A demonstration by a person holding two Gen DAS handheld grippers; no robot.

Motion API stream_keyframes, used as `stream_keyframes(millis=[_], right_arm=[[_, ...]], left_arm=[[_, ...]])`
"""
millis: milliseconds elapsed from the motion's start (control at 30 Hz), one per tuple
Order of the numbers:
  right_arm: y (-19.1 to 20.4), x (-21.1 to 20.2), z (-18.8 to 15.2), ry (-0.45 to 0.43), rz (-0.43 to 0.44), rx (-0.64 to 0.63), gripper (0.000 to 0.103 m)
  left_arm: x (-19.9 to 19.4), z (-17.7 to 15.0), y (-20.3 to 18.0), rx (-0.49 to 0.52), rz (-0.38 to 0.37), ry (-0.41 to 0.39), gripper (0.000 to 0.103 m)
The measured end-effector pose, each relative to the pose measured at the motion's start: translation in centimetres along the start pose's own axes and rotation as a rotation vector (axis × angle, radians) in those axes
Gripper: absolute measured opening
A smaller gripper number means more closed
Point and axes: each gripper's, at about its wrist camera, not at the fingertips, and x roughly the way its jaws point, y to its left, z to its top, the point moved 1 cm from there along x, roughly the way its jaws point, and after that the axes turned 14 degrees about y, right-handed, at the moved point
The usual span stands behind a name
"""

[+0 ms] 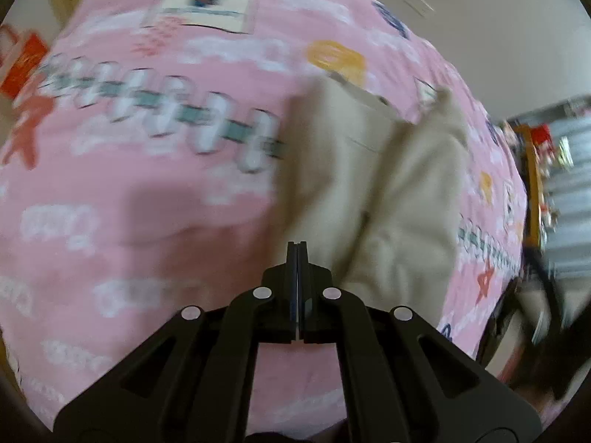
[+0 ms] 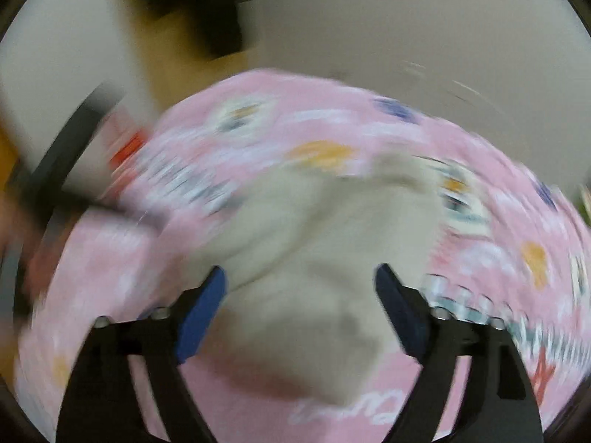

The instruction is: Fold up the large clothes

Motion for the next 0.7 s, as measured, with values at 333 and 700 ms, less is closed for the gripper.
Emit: stream_keyframes(millis=[333,700], right_arm=[[-1.0,15.9,12.8,0.459,-0.150,0.211,0.089],[0.5,18.7,11.0,0.459,-0.302,0.065,0.041]], left_arm=[[10.3,-0.9,-2.0,-0.116,0.123,0.065,0.000],[8.3,-1.5,-0.6,-0.101,0.061,0.003,0.000]])
